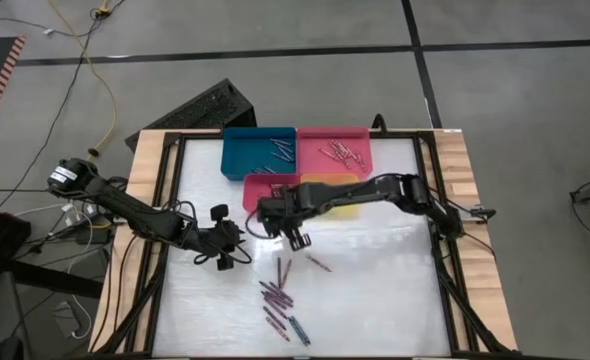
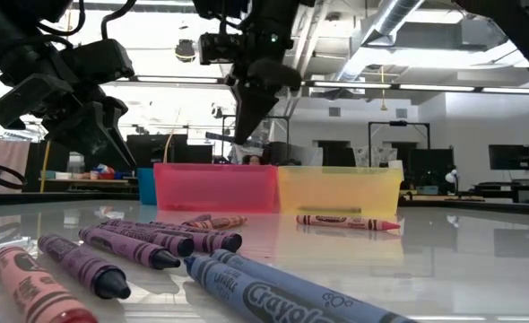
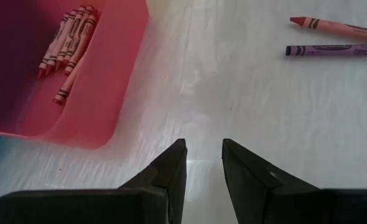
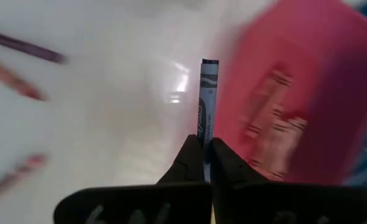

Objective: Sort crayons
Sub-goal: Put the blue crayon into the blue bin

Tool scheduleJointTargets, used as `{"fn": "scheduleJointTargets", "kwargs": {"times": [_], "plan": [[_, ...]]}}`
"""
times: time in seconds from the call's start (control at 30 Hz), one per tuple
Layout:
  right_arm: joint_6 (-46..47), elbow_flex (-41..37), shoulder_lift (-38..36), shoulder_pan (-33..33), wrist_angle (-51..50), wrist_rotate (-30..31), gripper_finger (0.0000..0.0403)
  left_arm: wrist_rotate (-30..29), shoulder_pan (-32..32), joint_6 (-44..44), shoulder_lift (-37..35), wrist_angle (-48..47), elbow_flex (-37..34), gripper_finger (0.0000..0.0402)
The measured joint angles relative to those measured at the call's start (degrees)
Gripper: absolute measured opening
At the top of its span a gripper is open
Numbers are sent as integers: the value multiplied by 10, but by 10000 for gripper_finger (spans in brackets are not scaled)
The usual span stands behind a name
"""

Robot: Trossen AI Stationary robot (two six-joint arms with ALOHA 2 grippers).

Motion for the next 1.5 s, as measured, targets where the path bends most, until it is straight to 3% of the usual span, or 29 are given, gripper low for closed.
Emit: {"fn": "scheduleJointTargets", "kwargs": {"times": [0.2,0.43,0.9,1.5], "plan": [[-21,17,0,-47,16,38,4,0,0,1,0,0,0,94],[-13,18,2,-109,95,39,4,-2,0,9,0,0,0,94],[122,14,6,-221,204,39,4,-9,0,13,0,0,0,94],[136,14,54,-257,194,36,4,-8,0,2,0,-7,0,94]]}}
